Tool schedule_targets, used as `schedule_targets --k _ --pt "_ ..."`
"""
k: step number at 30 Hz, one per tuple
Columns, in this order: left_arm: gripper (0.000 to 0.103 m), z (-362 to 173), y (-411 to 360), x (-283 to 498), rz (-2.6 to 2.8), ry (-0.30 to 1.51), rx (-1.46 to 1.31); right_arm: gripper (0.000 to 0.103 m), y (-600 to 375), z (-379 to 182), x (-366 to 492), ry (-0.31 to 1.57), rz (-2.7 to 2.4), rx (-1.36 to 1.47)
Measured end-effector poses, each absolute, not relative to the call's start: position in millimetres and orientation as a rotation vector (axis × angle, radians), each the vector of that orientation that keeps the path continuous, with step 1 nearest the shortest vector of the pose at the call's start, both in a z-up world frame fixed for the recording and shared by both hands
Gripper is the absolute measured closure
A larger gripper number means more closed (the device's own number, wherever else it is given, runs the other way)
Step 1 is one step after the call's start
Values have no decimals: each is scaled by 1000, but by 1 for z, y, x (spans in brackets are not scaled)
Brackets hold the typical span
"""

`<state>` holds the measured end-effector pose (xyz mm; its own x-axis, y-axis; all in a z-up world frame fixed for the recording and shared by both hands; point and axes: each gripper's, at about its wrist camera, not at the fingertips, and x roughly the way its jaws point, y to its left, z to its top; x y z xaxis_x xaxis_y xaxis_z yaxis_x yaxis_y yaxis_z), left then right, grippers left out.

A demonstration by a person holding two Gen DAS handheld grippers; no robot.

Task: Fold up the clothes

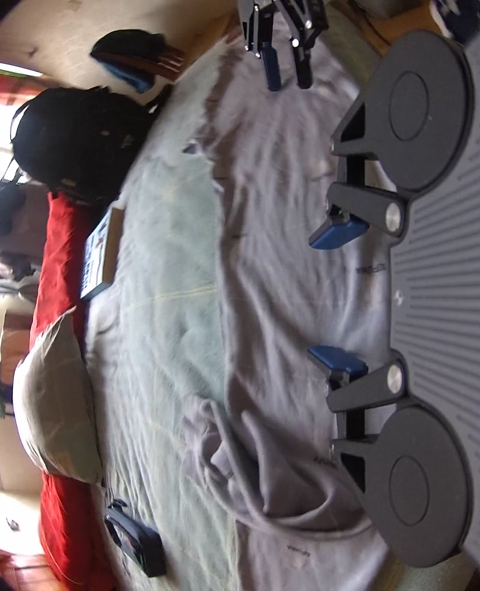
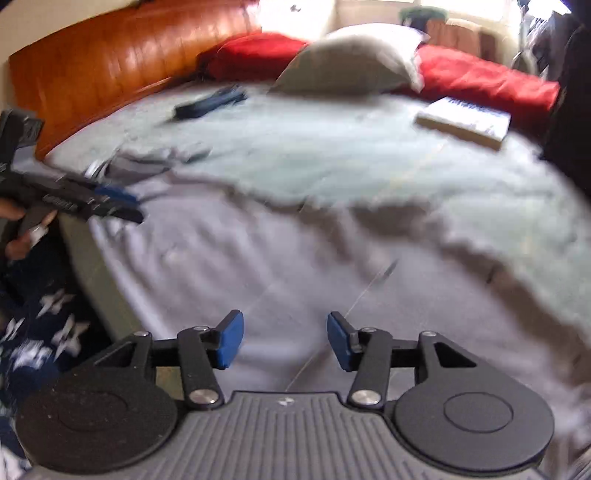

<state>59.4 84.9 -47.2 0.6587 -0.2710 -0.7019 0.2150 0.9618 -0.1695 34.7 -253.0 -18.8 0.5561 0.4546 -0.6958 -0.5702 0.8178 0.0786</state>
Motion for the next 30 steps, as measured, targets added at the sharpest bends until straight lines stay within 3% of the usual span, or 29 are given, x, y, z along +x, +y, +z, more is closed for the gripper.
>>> schedule_targets --k 4,11,17,19,22,26,30 --pt "41 -42 71 81 -329 799 -76 43 -235 -8 70 731 564 -169" --pt "41 -68 83 120 -231 815 -164 40 -217 -49 136 791 462 -125" --pt "41 -60 88 126 -214 822 -174 40 -230 -31 136 782 448 -47" --pt "40 -54 87 118 -235 807 -155 29 -240 -22 128 741 404 -66" --pt "34 -50 86 108 -287 796 -141 28 -253 -28 136 753 352 -60" --pt "36 -68 91 121 -195 848 -131 25 -262 -49 162 814 339 -2" --pt "35 -54 93 111 -201 839 -139 23 -266 -24 144 805 341 -29"
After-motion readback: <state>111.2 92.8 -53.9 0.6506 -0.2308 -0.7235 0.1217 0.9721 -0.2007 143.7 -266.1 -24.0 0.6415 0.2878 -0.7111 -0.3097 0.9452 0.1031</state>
